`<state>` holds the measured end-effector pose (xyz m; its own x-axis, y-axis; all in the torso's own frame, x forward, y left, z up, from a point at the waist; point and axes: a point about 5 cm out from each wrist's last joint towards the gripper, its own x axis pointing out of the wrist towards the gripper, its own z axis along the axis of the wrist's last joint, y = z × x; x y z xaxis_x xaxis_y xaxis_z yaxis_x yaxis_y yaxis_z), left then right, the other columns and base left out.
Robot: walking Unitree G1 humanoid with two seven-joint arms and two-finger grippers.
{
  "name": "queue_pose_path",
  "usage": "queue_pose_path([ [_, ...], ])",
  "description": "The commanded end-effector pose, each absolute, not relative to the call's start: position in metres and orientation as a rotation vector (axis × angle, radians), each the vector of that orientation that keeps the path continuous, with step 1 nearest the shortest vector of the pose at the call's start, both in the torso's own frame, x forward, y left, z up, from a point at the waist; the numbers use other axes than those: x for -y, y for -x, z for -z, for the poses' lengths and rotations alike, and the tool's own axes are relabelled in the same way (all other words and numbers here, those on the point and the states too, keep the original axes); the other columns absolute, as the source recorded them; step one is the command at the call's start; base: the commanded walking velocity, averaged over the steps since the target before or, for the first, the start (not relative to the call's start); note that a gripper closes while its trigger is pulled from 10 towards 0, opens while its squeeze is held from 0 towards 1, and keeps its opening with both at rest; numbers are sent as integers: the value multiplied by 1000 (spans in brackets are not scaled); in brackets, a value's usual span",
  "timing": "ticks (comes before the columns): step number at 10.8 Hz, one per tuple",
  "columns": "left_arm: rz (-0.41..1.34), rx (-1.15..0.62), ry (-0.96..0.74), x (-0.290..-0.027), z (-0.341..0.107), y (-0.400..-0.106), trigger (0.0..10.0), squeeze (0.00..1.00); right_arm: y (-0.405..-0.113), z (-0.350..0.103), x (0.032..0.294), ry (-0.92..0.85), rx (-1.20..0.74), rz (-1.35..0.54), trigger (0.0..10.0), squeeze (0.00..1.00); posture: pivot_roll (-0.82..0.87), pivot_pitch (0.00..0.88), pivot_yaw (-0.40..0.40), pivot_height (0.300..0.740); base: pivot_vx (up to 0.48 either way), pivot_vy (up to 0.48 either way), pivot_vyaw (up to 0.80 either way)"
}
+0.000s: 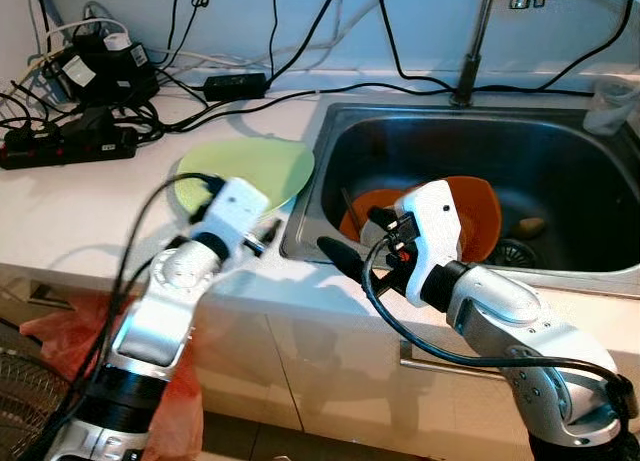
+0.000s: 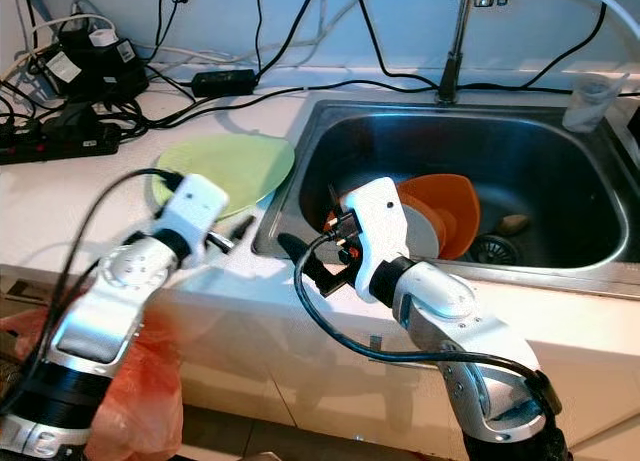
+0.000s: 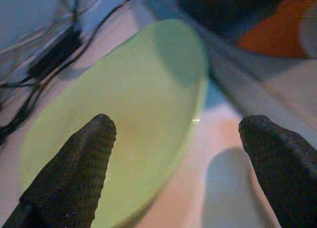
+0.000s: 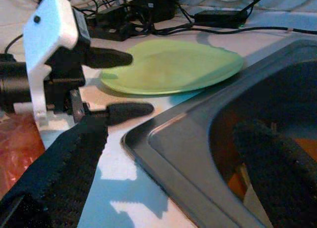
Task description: Kitchen organization
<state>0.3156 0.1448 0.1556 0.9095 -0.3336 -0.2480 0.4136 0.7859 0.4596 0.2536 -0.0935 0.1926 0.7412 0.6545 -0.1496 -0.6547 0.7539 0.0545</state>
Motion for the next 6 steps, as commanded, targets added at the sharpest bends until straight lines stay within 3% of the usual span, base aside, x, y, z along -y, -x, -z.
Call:
queue_pose_path([
  [1, 443, -129, -554, -140, -162, -316, 10000, 0, -252, -195, 89, -2, -152, -746, 10000, 0, -30, 0, 106, 740, 0, 0, 0],
  [6, 495, -114, -709, -135, -156, -331, 10000, 0, -250, -195, 92, -6, -147, -718, 10000, 0, -53, 0, 121, 740, 0, 0, 0],
])
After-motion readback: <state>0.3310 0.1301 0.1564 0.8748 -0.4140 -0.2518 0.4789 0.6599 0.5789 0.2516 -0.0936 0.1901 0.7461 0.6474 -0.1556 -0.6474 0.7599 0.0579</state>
